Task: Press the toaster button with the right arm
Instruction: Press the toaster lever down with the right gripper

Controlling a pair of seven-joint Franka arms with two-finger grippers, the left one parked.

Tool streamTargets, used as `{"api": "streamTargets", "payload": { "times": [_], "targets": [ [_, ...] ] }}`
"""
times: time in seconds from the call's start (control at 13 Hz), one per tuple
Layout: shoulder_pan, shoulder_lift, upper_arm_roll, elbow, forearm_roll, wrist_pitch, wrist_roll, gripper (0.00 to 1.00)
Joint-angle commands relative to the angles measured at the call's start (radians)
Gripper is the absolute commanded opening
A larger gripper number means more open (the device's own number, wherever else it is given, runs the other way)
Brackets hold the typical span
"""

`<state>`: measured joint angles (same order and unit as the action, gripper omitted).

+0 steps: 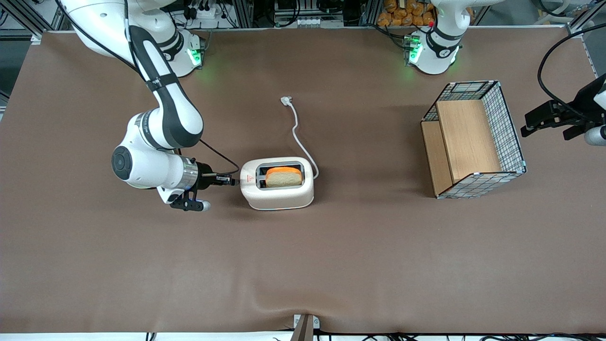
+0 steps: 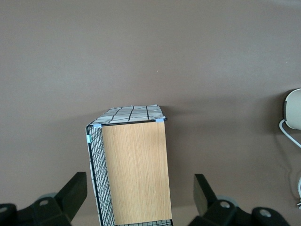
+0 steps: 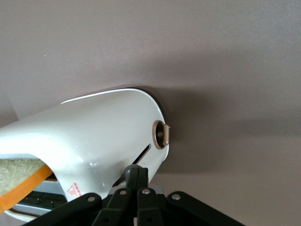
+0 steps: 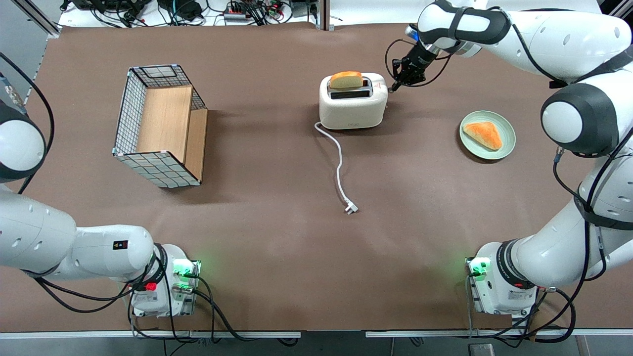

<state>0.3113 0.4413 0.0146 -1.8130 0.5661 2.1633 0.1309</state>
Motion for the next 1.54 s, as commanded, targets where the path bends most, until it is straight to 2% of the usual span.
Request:
{"api": "streamTargets", "payload": {
  "times": [0.0, 1.46],
  "targets": [
    [0.022, 0.031, -0.008, 0.012, 0.028, 0.039, -0.02, 0.0],
    [0.035, 0.085, 0.005, -0.016, 0.049, 0.141, -0.068, 0.0]
  ]
}}
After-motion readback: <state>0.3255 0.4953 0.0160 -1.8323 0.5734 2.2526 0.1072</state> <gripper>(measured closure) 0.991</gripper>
